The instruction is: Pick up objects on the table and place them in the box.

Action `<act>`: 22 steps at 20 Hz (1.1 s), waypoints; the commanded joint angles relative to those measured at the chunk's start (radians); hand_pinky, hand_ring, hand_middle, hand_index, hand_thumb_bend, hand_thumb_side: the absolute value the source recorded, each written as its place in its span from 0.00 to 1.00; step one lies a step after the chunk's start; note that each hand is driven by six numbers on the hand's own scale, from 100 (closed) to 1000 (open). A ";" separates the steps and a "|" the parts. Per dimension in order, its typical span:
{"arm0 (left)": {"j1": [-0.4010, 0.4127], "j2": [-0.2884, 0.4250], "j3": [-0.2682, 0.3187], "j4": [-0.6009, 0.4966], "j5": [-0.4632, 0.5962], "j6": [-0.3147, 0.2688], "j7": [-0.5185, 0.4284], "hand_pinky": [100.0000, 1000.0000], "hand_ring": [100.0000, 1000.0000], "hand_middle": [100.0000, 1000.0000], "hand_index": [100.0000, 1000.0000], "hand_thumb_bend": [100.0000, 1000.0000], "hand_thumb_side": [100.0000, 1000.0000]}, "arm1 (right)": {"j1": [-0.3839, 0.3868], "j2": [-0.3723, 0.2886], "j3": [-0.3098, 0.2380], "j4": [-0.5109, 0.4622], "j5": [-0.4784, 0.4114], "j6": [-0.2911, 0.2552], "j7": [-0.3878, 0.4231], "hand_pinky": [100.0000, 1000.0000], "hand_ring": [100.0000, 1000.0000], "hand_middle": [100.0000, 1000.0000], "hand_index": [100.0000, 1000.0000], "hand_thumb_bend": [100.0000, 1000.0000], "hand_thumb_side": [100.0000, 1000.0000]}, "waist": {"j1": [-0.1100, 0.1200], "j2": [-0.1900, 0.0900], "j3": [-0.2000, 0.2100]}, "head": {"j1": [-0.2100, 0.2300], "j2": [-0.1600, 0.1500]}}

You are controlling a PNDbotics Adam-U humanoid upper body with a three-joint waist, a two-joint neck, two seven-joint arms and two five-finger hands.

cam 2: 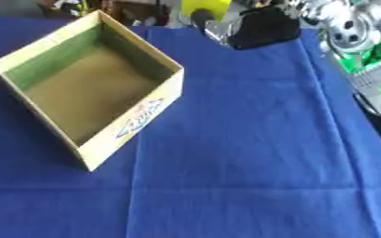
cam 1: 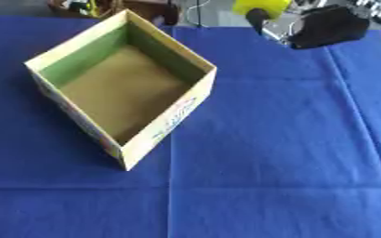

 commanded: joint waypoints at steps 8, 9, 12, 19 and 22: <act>-0.024 0.019 -0.015 -0.013 0.010 -0.009 -0.018 0.17 0.37 0.50 0.58 0.00 0.88 | -0.131 0.038 0.036 0.074 -0.015 0.031 -0.169 0.29 0.33 0.24 0.36 0.00 0.41 | -0.017 0.001 0.091 | -0.129 -0.025; -0.028 0.017 -0.018 -0.013 0.012 -0.009 -0.020 0.17 0.37 0.50 0.58 0.00 0.88 | -0.137 0.042 0.044 0.091 -0.013 0.023 -0.181 0.29 0.33 0.24 0.36 0.00 0.41 | -0.019 0.003 0.102 | -0.142 -0.025; -0.037 0.011 -0.022 -0.013 0.018 -0.009 -0.027 0.17 0.37 0.50 0.58 0.00 0.88 | -0.151 0.053 0.059 0.138 -0.010 0.000 -0.208 0.29 0.33 0.23 0.36 0.00 0.41 | -0.027 0.011 0.132 | -0.173 -0.028; -0.046 -0.004 -0.027 -0.013 0.023 -0.010 -0.035 0.17 0.37 0.50 0.57 0.00 0.88 | -0.174 0.095 0.109 0.210 -0.032 -0.060 -0.218 0.29 0.33 0.22 0.36 0.00 0.42 | -0.035 0.032 0.173 | -0.200 -0.036; -0.050 -0.008 -0.027 -0.013 0.026 -0.011 -0.035 0.17 0.37 0.50 0.57 0.00 0.88 | -0.180 0.118 0.131 0.236 -0.031 -0.081 -0.204 0.29 0.33 0.22 0.36 0.00 0.42 | -0.037 0.038 0.186 | -0.208 -0.041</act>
